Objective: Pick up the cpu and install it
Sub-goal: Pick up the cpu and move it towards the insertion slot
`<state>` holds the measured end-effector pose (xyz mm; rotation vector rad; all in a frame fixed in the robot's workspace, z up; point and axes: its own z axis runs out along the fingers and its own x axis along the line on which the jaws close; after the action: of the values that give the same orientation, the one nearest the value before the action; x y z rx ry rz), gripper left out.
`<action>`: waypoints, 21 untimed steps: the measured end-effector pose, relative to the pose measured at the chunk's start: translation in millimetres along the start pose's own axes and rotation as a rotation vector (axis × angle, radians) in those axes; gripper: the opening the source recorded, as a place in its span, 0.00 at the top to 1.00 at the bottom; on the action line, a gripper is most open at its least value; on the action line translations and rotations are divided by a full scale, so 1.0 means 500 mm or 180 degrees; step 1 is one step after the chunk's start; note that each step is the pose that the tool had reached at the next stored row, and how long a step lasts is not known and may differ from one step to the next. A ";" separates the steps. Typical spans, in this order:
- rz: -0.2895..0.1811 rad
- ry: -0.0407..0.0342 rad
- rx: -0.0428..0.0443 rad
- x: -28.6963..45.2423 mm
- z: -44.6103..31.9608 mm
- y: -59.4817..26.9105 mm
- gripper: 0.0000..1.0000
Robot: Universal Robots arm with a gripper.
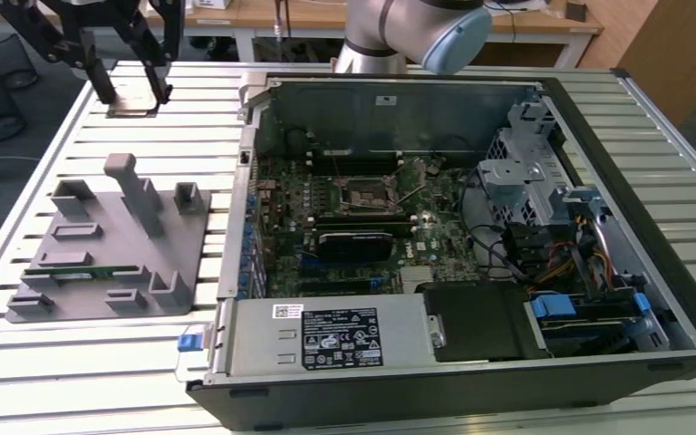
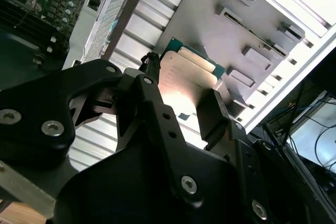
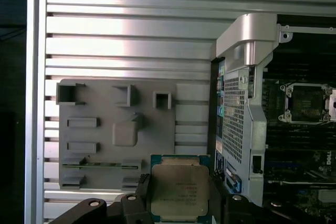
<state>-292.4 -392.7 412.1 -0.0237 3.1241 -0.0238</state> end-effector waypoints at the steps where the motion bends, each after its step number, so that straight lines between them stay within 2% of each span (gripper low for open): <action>1: 0.0000 0.0000 0.0000 -0.003 0.000 0.000 0.47; 11: 0.0000 0.0000 0.0000 -0.026 0.000 0.000 0.47; 21: 0.0000 0.0000 0.0000 -0.041 0.001 -0.001 0.47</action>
<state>-272.0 -392.7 412.1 -0.0238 3.1240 -0.0237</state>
